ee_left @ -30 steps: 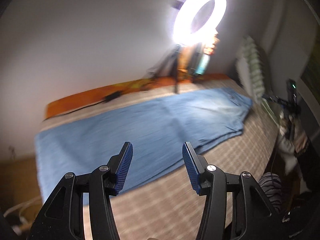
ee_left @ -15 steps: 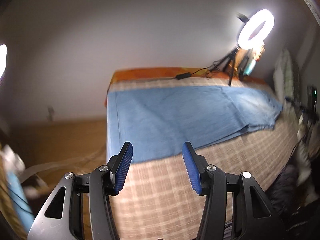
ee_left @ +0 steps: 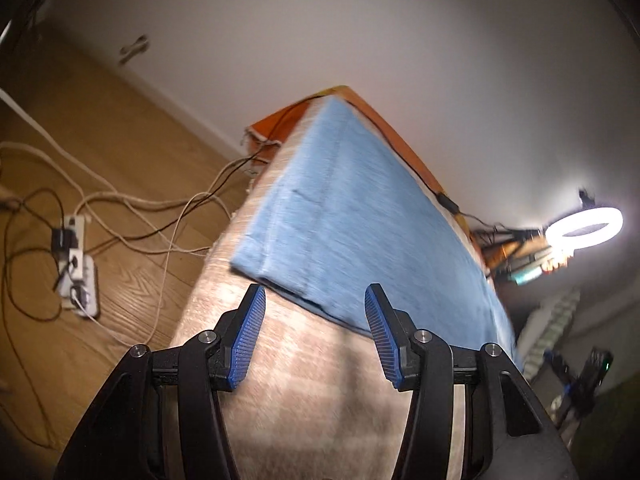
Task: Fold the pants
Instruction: 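Grasp the leg hem with the left tool and lift it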
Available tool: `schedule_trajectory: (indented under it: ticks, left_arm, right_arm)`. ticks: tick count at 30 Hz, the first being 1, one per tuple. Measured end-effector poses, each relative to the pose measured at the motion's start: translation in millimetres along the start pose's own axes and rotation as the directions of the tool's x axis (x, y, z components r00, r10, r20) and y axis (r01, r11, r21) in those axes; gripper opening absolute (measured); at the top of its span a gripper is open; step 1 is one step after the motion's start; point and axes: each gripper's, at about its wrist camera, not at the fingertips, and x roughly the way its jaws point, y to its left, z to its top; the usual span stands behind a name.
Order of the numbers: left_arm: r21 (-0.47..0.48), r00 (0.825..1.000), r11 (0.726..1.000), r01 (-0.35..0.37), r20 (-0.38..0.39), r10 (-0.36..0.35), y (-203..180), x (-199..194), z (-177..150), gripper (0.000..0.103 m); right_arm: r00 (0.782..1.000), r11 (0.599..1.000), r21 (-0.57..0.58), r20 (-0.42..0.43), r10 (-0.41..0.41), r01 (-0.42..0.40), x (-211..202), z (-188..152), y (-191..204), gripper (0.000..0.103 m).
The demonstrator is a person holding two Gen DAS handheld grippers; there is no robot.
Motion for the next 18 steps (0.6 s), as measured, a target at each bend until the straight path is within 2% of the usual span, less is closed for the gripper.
schedule_trajectory:
  ticks: [8,14,15,16,18]
  left_arm:
    - [-0.031,0.997,0.999,-0.027,0.066,0.029,2.5,13.4,4.6,0.051]
    - [0.0,0.99,0.997,-0.071,0.122,0.071,-1.3,20.7,4.8,0.048]
    - [0.002,0.989,0.998,-0.068,0.135,0.067,-1.7,20.3,5.0,0.043]
    - [-0.002,0.986,0.998,-0.063,0.152,0.062,-1.2,19.0,5.0,0.031]
    - [-0.02,0.982,0.999,-0.046,0.181,0.049,-0.1,16.0,3.3,0.029]
  right_arm:
    - [0.999,0.999,-0.021,-0.035,0.038,-0.039,31.4,7.8,29.2,0.073]
    - [0.996,0.995,-0.058,-0.046,0.081,-0.084,49.2,17.9,60.0,0.073]
    - [0.995,0.994,-0.065,-0.052,0.088,-0.091,53.3,19.5,65.7,0.073]
    - [0.994,0.993,-0.071,-0.057,0.092,-0.096,56.6,20.5,70.6,0.073]
    - [0.992,0.99,-0.09,-0.069,0.103,-0.109,65.8,24.5,84.0,0.073]
